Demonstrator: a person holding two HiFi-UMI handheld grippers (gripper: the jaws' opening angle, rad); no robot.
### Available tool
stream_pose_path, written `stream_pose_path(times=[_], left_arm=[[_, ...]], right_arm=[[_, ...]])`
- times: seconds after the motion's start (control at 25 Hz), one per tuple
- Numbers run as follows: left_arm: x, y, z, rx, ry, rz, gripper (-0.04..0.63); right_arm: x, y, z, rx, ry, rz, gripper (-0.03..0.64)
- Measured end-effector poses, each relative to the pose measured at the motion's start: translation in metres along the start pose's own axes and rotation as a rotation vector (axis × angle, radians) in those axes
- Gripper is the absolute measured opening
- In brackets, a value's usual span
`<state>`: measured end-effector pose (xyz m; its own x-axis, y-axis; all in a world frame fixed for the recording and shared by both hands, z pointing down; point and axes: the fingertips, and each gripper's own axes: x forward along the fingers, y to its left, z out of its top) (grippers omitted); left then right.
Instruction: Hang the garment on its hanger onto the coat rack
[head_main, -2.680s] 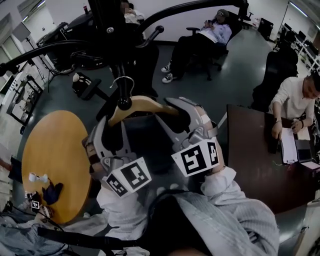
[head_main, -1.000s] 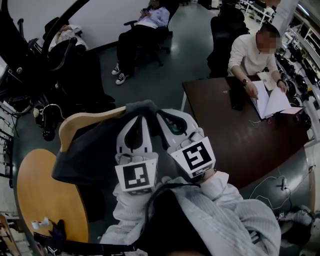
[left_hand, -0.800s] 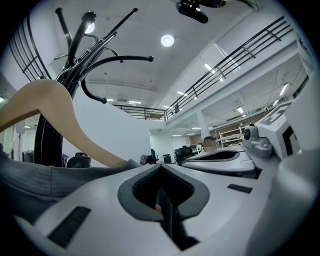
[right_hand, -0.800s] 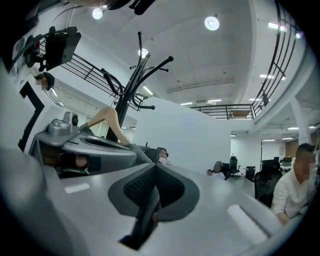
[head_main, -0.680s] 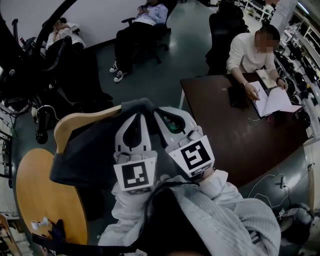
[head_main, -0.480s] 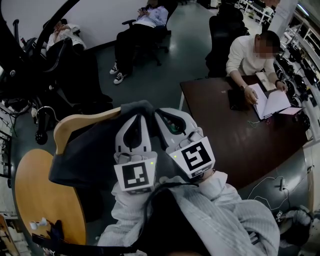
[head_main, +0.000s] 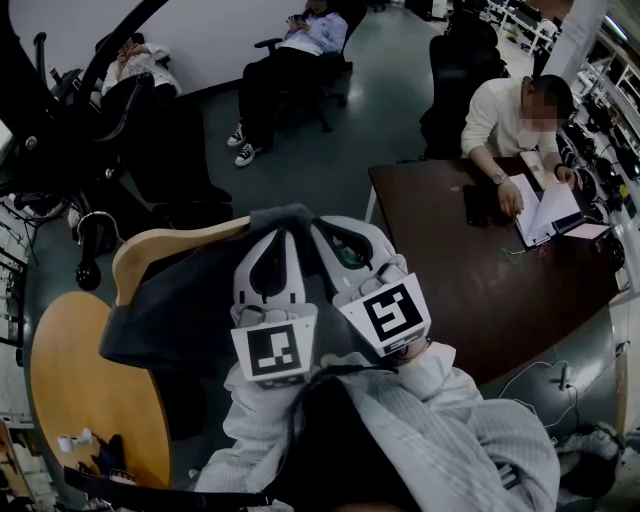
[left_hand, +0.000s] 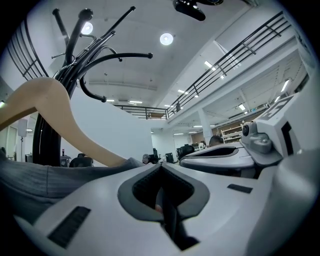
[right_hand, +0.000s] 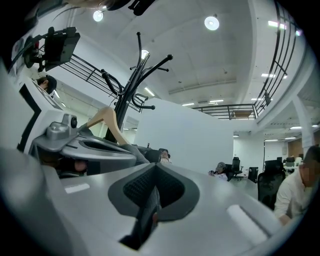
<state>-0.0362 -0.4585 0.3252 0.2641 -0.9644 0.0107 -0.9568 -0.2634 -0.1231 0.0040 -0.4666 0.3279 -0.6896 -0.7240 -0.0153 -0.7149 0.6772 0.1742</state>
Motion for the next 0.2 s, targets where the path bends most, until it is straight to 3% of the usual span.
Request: stream_pose_path(times=[0.2], left_arm=[[0.0024, 0.0034, -0.0015, 0.013, 0.000, -0.004, 0.005]], right_arm=[[0.0077, 0.0051, -0.0009, -0.007, 0.001, 0.016, 0.000]])
